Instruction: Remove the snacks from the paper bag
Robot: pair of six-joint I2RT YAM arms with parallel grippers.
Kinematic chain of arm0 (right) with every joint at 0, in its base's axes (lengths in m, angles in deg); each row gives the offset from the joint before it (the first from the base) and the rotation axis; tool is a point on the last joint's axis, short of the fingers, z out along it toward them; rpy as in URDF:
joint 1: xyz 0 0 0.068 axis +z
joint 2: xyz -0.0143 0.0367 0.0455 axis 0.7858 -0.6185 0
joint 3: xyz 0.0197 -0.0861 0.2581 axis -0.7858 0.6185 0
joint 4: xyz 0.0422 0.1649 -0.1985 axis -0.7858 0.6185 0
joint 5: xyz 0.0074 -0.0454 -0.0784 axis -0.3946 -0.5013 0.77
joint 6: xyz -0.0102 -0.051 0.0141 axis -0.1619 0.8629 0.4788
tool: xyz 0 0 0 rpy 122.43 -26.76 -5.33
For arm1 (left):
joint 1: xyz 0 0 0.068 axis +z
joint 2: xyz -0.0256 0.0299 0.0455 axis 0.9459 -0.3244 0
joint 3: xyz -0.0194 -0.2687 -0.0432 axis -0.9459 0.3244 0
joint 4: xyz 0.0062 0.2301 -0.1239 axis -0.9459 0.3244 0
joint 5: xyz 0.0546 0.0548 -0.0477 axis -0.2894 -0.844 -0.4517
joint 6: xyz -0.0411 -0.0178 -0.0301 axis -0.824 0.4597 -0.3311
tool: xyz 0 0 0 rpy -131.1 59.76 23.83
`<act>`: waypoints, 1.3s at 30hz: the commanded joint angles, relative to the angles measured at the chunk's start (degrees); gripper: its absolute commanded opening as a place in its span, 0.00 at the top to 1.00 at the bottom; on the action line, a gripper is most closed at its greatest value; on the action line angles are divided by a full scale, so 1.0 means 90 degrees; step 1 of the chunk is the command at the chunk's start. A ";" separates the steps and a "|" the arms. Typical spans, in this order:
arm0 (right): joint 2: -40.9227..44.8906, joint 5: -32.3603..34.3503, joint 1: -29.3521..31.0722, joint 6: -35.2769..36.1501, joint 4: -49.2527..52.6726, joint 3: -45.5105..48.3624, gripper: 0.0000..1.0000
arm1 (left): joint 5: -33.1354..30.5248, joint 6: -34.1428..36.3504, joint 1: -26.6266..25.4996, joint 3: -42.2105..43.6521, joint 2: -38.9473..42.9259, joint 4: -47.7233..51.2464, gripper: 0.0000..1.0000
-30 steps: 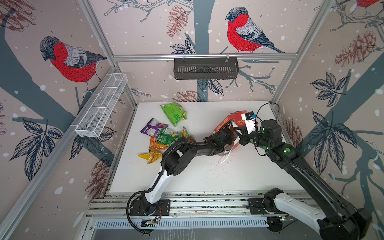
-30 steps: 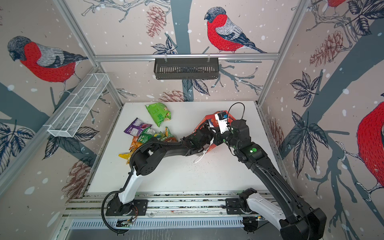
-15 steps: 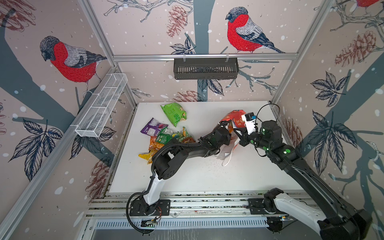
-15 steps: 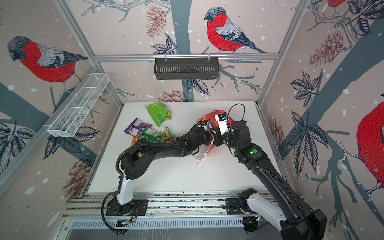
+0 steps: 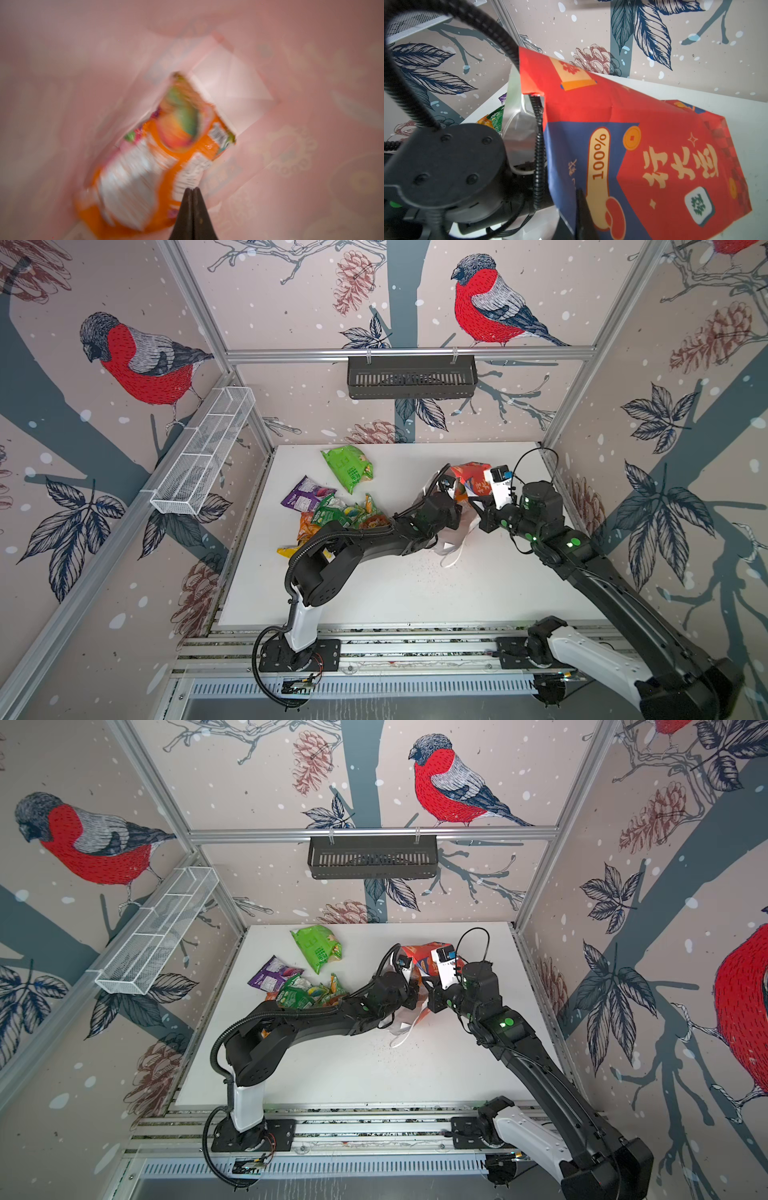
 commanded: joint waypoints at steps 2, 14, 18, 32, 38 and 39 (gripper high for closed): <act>0.0088 0.0251 -0.0006 -0.0211 0.0014 -0.0042 1.00 | 0.0050 0.0025 0.0019 0.0168 0.0205 -0.0347 1.00; 0.0098 0.0321 -0.0006 -0.0153 0.0059 0.0037 1.00 | -0.0194 0.0187 0.0018 0.0603 0.0598 -0.0498 1.00; 0.0333 0.0068 -0.0007 -0.0110 -0.0037 0.0288 1.00 | -0.0490 0.0176 0.0033 0.0635 0.0622 -0.0410 1.00; 0.1097 0.0775 0.1056 0.0139 -0.0070 0.0950 1.00 | -0.0643 0.0043 0.0165 0.0746 0.0899 -0.0193 0.84; 0.1116 0.0977 0.1240 0.0121 -0.0172 0.0904 1.00 | -0.0273 0.0246 0.0165 0.0508 0.0496 0.0121 0.38; 0.1114 0.0969 0.1243 0.0106 -0.0203 0.0916 1.00 | -0.0301 0.0268 0.0156 0.0534 0.0415 0.0031 0.35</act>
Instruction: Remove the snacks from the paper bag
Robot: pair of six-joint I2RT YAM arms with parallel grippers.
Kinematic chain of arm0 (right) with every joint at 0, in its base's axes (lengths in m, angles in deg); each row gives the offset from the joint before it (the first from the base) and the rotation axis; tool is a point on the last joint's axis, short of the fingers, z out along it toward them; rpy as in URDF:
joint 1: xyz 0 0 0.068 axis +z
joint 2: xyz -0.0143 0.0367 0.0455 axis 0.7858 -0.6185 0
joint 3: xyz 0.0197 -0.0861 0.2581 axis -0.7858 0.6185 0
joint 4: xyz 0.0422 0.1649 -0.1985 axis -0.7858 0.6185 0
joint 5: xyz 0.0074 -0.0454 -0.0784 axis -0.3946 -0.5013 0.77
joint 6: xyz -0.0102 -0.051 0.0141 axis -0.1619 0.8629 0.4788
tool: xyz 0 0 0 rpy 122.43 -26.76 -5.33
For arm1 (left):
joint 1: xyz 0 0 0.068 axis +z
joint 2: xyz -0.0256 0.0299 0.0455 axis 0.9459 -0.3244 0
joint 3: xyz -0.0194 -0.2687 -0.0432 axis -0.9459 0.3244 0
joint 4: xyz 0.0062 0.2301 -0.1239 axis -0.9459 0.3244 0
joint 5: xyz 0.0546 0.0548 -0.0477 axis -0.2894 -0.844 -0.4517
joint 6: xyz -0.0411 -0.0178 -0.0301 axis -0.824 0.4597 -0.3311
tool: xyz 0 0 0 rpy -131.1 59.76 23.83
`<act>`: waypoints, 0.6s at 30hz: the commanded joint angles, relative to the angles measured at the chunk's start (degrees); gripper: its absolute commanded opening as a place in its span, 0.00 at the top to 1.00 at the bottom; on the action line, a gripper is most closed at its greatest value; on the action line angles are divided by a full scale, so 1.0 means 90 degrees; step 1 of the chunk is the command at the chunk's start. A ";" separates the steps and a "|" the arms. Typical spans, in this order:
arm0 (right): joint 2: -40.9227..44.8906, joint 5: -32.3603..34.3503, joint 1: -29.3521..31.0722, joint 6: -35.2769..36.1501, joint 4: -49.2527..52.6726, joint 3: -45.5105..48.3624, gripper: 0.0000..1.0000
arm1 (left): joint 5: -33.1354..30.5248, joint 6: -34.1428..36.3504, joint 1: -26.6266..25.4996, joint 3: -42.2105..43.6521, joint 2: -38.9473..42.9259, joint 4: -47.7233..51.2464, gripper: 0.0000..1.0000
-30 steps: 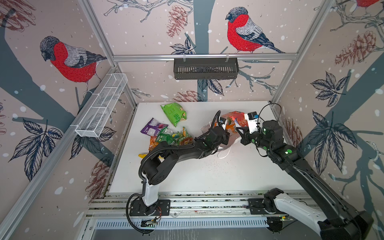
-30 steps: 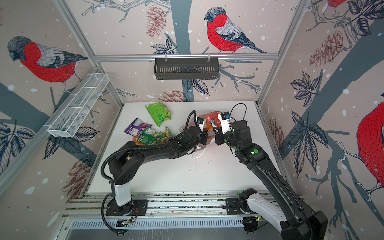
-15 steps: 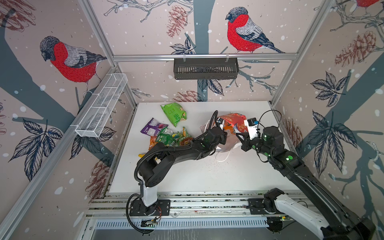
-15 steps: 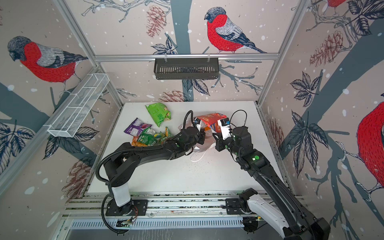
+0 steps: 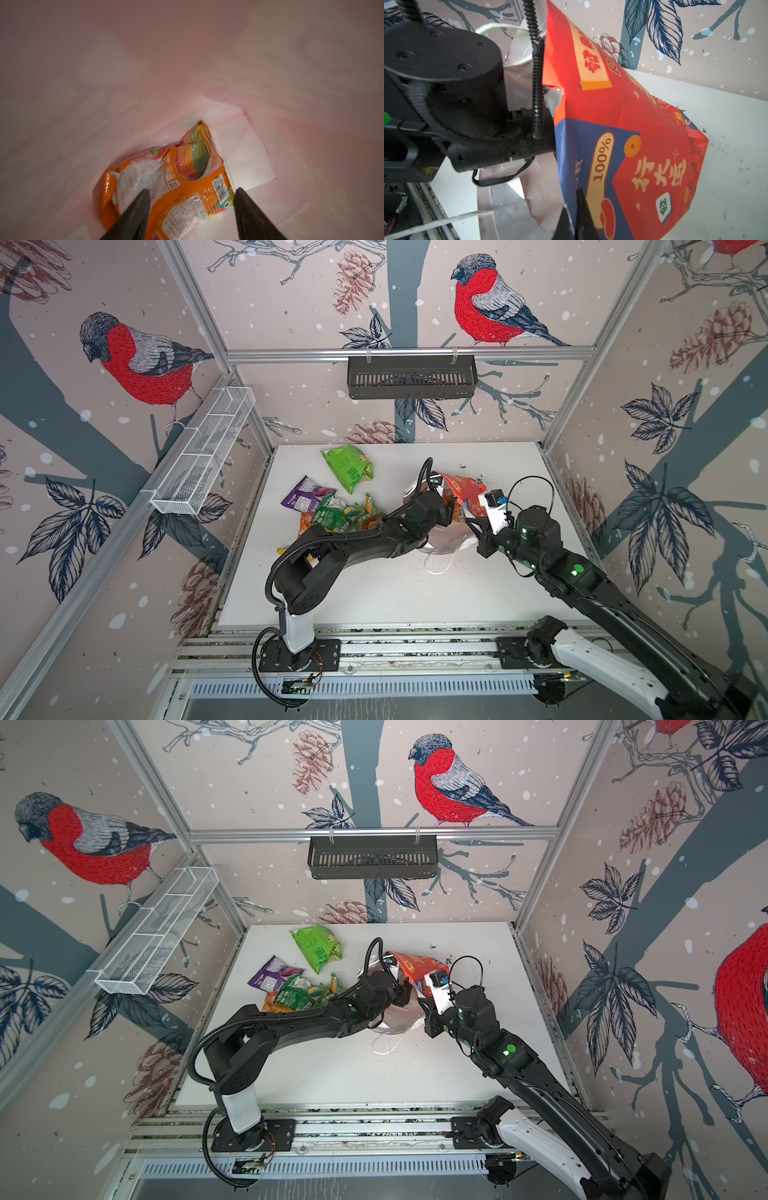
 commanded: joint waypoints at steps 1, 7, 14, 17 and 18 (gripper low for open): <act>0.0050 -0.0063 0.0054 0.0056 -0.0334 0.0008 1.00 | 0.0132 0.0178 0.0022 -0.0022 -0.0275 -0.0067 0.30; 0.0062 -0.0212 0.0074 0.0010 -0.0570 0.0118 1.00 | -0.0366 0.0342 0.0022 -0.0885 -0.1315 0.0063 0.17; 0.0019 -0.0405 0.0064 -0.0016 -0.0657 0.0118 1.00 | -0.0245 -0.0043 -0.0087 -0.1855 -0.2177 -0.0183 0.07; 0.0038 -0.0390 0.0057 0.0003 -0.0638 0.0088 1.00 | -0.0507 0.0131 -0.0143 -0.2430 -0.2554 0.0221 0.08; 0.0067 -0.0379 0.0064 0.0012 -0.0641 0.0088 1.00 | -0.0566 0.0172 -0.0144 -0.2609 -0.2663 0.0384 0.08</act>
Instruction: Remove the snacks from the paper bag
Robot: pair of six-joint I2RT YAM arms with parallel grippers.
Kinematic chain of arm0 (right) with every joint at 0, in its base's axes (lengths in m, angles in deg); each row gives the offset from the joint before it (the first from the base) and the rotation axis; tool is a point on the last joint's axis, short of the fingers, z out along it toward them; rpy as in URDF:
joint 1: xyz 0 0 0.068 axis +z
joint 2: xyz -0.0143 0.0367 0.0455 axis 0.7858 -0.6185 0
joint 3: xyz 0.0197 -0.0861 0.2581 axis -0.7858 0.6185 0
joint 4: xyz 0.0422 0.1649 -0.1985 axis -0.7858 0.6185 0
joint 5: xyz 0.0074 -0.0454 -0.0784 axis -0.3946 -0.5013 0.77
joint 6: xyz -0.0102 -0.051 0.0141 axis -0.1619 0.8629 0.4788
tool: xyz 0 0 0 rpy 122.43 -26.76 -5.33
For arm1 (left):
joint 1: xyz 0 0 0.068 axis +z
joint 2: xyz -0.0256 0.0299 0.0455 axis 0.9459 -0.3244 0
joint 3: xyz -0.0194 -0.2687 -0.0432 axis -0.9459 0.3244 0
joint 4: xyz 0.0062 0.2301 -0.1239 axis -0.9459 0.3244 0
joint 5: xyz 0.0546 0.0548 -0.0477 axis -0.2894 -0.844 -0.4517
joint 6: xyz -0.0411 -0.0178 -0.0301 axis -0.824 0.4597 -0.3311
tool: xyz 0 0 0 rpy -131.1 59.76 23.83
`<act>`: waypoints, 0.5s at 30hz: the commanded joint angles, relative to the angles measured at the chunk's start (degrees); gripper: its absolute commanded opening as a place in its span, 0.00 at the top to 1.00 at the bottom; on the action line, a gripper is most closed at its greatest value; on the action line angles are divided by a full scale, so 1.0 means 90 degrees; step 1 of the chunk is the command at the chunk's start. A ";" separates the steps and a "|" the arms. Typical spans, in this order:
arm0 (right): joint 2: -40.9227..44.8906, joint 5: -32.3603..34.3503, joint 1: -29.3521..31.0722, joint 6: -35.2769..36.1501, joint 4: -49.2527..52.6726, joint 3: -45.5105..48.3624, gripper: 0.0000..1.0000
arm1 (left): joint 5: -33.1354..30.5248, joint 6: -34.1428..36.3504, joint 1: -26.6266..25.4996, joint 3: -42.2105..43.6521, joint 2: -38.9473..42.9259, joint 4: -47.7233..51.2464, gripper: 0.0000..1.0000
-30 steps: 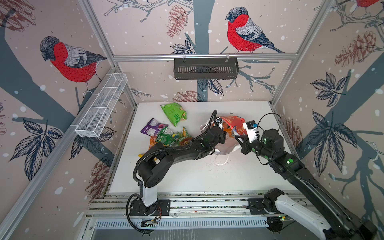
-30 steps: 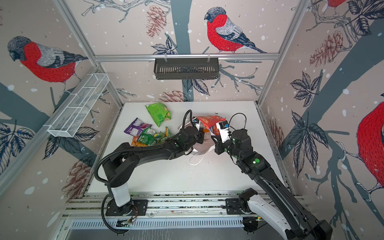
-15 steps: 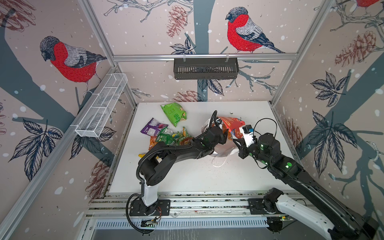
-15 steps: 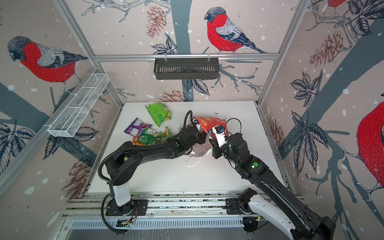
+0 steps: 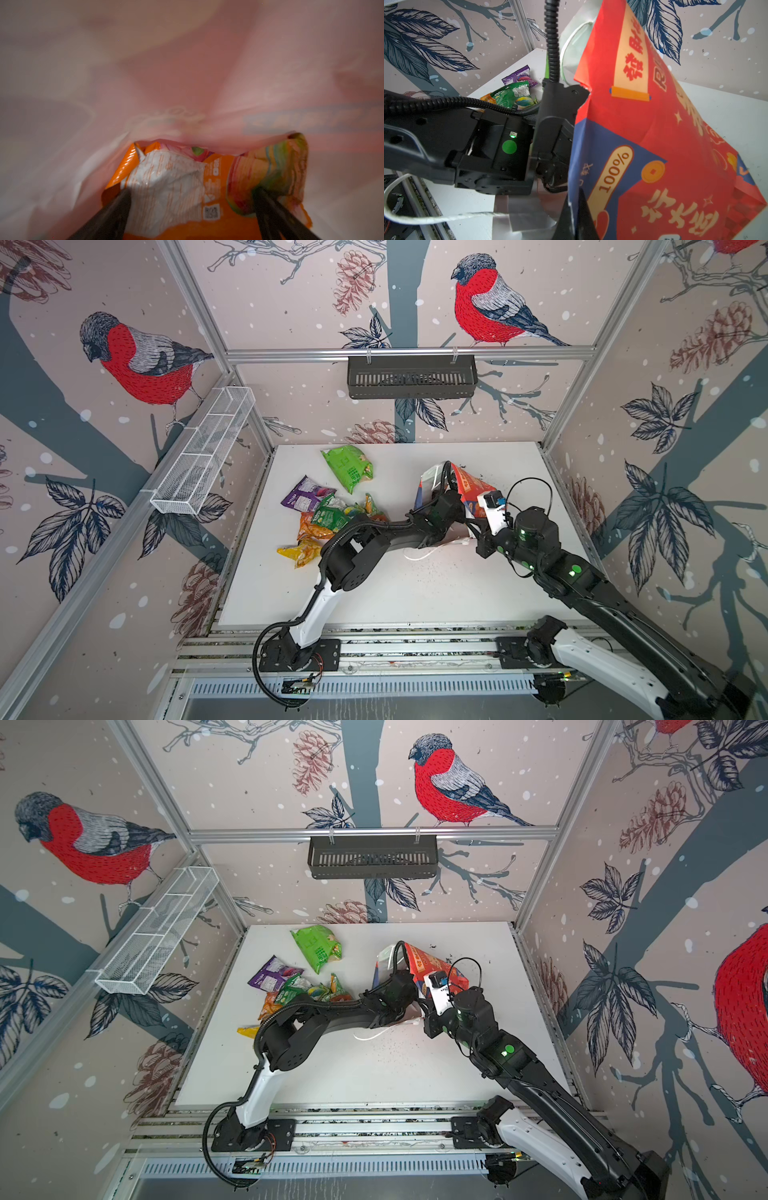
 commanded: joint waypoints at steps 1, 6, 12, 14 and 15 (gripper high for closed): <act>0.0072 -0.0410 0.0022 0.0027 -0.0486 -0.0038 1.00 | -0.0385 0.0131 -0.0012 -0.0409 -0.0297 0.0569 0.10; 0.0077 -0.0337 -0.0014 0.0043 -0.0496 -0.0008 1.00 | -0.0575 0.0136 -0.0011 -0.0278 -0.0290 0.0575 0.35; 0.0140 -0.0351 -0.0102 0.0008 -0.0505 -0.0018 1.00 | -0.0709 0.0130 -0.0011 -0.0201 -0.0190 0.0523 0.83; 0.0178 -0.0351 -0.0138 -0.0016 -0.0503 -0.0016 1.00 | -0.0710 0.0133 -0.0012 -0.0195 -0.0180 0.0532 0.87; 0.0194 -0.0351 -0.0143 -0.0016 -0.0500 -0.0019 1.00 | -0.0707 0.0144 -0.0011 -0.0178 -0.0153 0.0539 0.94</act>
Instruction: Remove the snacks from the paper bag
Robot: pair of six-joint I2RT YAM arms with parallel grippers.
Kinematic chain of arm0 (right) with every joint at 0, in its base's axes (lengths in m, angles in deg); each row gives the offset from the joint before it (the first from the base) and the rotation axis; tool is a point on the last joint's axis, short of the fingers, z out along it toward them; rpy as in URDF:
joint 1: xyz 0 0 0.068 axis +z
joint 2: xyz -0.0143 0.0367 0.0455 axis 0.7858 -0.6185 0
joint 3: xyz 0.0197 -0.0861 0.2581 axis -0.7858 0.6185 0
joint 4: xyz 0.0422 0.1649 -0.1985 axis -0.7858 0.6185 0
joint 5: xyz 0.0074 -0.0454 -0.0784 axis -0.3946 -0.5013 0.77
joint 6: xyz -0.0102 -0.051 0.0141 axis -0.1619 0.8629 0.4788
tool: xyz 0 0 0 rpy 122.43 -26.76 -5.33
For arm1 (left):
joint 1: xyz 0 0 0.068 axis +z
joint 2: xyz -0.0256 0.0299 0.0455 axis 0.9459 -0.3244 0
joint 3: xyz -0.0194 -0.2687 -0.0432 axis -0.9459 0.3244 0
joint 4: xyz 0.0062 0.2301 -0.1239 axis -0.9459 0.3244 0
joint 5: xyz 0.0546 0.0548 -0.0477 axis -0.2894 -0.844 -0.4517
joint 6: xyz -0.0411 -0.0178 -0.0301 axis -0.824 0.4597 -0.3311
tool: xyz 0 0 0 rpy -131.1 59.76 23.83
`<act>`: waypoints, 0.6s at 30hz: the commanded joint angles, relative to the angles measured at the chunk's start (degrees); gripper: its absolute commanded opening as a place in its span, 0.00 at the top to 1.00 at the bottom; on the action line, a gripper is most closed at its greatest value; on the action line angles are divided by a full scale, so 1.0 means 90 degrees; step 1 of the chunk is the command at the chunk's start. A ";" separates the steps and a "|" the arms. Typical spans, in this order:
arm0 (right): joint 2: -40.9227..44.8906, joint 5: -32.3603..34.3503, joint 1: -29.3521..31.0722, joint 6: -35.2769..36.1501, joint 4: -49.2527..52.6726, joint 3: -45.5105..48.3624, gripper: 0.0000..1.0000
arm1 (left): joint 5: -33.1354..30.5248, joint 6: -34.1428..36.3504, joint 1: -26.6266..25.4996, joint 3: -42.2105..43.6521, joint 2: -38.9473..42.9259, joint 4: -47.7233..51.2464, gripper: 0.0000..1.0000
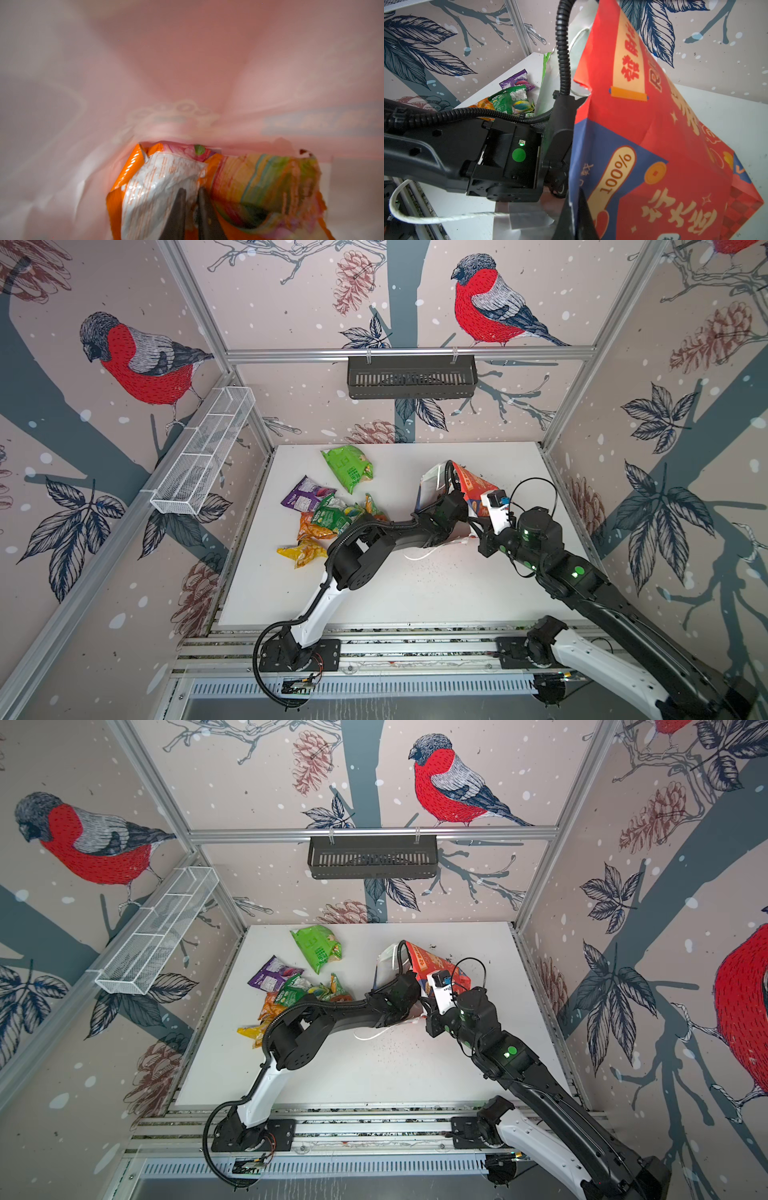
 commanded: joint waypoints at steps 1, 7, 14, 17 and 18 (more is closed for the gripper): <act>0.0073 -0.0356 -0.0028 -0.0033 -0.0503 -0.0018 1.00 | -0.0208 0.0071 0.0016 0.0070 0.0065 0.0345 1.00; 0.0063 -0.0137 -0.0094 -0.0063 -0.0449 -0.0038 1.00 | -0.0225 0.0109 0.0019 0.0474 0.0384 0.0176 1.00; 0.0035 -0.0075 -0.0144 -0.0096 -0.0487 -0.0018 1.00 | -0.0046 0.0146 0.0019 0.1130 0.0945 -0.0167 1.00; 0.0000 -0.0034 -0.0154 -0.0105 -0.0469 -0.0037 1.00 | 0.0027 0.0132 0.0017 0.1306 0.1140 -0.0235 1.00; -0.0012 -0.0024 -0.0154 -0.0105 -0.0469 -0.0038 1.00 | 0.0049 0.0148 0.0019 0.1345 0.1204 -0.0260 1.00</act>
